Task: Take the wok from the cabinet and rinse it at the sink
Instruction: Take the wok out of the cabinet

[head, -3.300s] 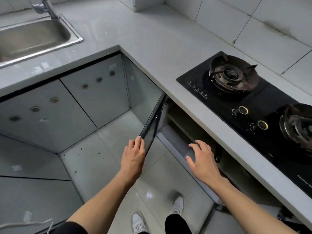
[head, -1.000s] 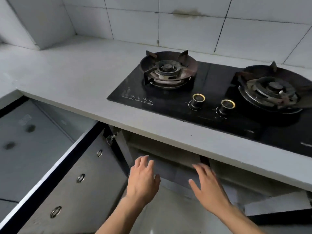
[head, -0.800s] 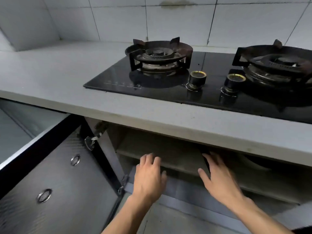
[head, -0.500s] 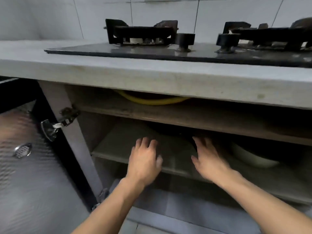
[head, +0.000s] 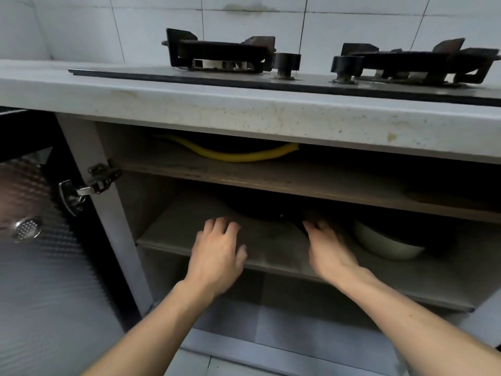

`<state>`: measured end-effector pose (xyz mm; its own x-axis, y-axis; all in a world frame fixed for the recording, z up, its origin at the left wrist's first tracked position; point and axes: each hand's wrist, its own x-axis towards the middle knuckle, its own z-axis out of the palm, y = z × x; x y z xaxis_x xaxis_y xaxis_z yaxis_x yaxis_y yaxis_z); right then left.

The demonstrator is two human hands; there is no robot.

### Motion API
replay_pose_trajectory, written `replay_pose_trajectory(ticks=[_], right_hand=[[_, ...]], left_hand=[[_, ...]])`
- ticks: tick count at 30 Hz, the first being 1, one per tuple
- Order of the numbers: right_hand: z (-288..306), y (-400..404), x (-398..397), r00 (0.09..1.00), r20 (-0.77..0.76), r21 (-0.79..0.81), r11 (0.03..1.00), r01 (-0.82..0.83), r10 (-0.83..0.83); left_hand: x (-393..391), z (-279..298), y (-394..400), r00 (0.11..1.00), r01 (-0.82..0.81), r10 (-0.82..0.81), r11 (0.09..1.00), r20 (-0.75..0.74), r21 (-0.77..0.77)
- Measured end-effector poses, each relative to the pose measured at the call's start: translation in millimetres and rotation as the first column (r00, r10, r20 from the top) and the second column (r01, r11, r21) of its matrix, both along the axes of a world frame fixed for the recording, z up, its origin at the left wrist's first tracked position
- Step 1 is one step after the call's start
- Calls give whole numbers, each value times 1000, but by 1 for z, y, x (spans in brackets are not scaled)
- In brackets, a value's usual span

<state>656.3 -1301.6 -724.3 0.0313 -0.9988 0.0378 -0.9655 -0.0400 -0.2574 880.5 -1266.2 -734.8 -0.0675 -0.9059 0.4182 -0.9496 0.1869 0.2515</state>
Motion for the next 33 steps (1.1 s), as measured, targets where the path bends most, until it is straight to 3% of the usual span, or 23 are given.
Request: replay_pose_trajectory(ticks=[5,12,26,33], right_hand=[[-1,44,-30,993,-33,-104,988,-115,112],[2,97,-77,967,-61,-92,963,-253,248],[2,94,-59,962,-269,-132,987,-87,49],[2,106,-69,956,-281,-155,980,-127,80]], left_hand=[[1,0,11,997,71,-71,997,-6,-30],[12,7,18,984,165,-155,979,91,-118],[21,-3,18,948,273,-244,953,204,-131],[20,-9,24,920,329,-290,937,265,-117]])
